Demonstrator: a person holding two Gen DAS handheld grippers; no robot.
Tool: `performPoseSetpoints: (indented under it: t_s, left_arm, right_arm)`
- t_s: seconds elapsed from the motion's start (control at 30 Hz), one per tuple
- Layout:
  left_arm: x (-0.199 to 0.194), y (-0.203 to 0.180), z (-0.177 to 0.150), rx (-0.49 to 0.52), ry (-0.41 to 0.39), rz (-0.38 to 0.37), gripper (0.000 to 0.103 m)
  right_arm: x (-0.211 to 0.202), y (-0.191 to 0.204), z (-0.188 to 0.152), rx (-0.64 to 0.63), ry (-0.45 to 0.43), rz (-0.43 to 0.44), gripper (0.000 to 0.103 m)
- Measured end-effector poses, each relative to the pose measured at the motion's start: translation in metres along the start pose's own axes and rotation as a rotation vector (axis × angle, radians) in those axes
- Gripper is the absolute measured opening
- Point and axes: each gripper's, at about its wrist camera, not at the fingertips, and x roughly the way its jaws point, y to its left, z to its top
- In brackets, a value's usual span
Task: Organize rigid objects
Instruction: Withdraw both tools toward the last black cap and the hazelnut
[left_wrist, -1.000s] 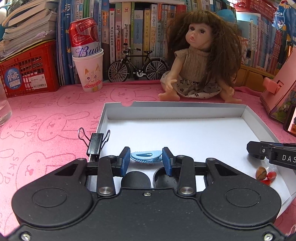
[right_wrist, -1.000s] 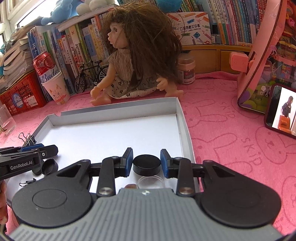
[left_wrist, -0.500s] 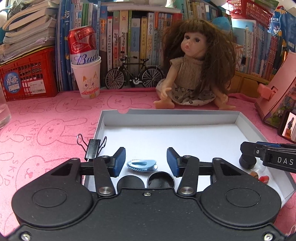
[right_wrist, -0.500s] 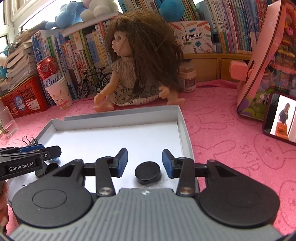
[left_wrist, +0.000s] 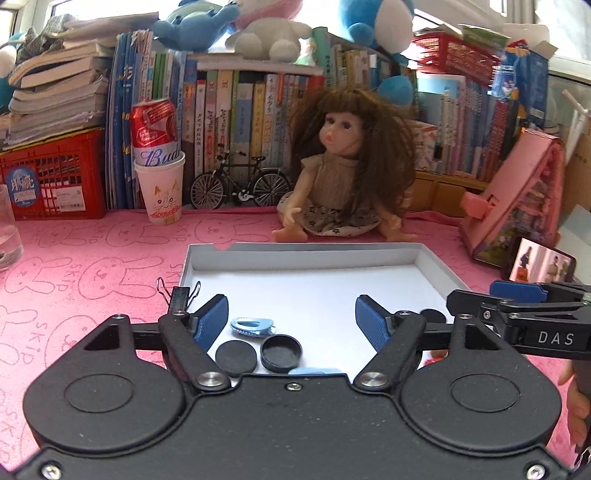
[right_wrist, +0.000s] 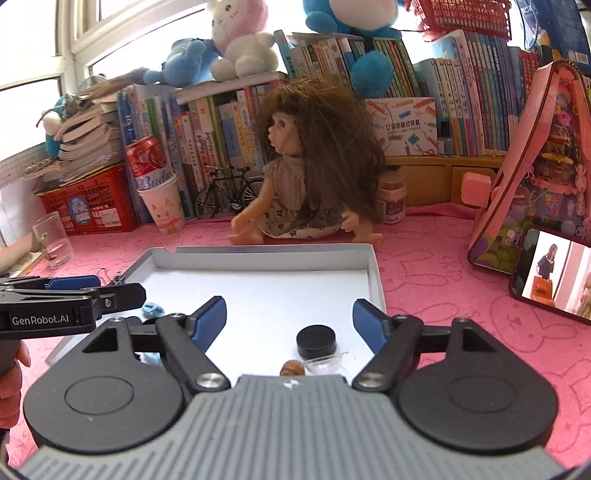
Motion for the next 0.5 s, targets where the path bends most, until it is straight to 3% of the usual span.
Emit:
performPoseSetpoints:
  t_s: [0.5]
  left_arm:
    - [-0.072,-0.023,-0.041,0.070,-0.052,-0.113,0.079]
  right_arm:
    - [-0.054,0.011,-0.021,-0.064,-0.075,0.058,0.089]
